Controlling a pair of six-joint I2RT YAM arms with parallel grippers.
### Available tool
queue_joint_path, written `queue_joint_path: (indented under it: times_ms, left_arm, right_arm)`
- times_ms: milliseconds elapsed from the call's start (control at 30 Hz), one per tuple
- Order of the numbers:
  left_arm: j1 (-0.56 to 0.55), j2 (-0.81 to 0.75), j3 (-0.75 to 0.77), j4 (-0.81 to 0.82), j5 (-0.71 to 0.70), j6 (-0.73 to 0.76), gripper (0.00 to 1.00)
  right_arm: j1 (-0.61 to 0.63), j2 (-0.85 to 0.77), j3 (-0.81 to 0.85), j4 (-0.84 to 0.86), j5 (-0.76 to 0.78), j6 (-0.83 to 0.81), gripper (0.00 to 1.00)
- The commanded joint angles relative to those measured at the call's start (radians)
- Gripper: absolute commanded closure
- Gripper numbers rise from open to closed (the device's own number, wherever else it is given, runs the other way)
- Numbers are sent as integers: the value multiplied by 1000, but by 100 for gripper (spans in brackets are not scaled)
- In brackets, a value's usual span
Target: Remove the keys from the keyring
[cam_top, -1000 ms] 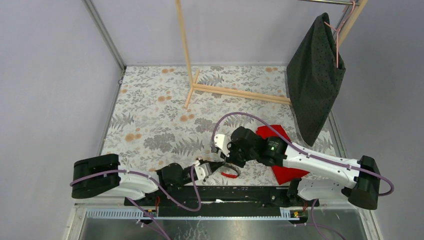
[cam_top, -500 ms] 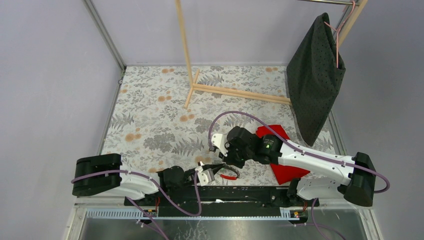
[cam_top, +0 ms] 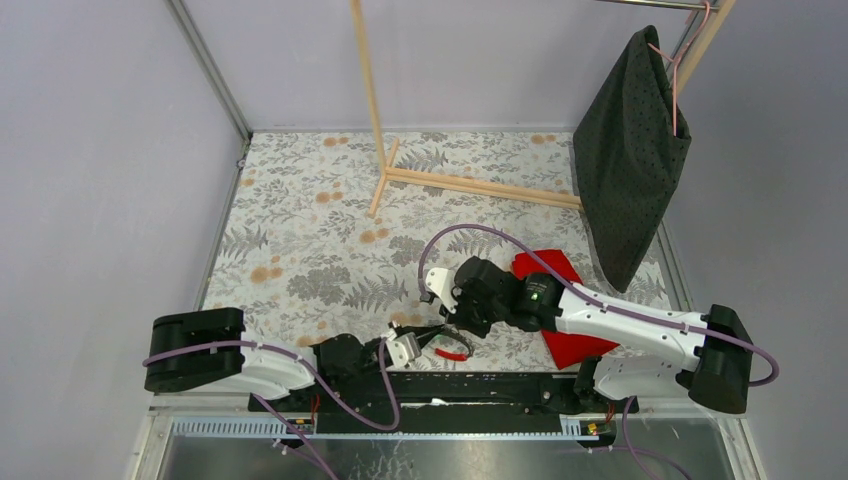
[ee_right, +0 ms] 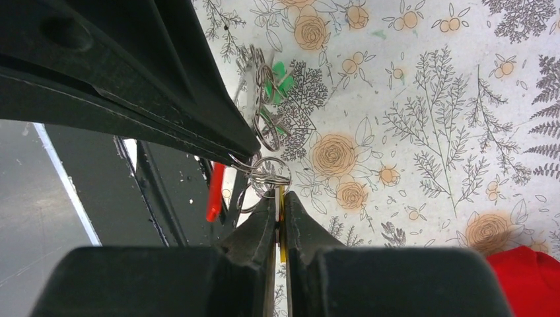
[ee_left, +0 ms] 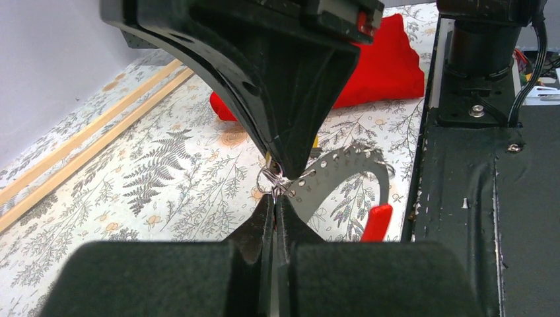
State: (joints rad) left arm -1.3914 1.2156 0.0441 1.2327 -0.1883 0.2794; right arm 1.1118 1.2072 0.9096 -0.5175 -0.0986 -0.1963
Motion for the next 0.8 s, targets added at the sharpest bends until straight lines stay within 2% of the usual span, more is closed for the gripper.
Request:
queue_joint_path:
  times_ms: [0,67,467,667,767]
  left_arm:
    - [-14,2,-32,138,-10,-56,100]
    - [-14,6,-41,197,-20,-76,100]
    - [-14,83,-33,193,-9,-105,99]
    - [-14,72,-24,170,-26,-103,89]
    - [-14,57,-16,154,-37,-93,78]
  right_arm:
    - [-1,-22,-26,23,93,15,100]
    - [-1,-19,-34,23,130,12,100]
    - [0,-73,45,64,110,-39,100]
    - [9,-69,79,26,100,-46,100]
    - [16,-68,88,16,74,-45,100]
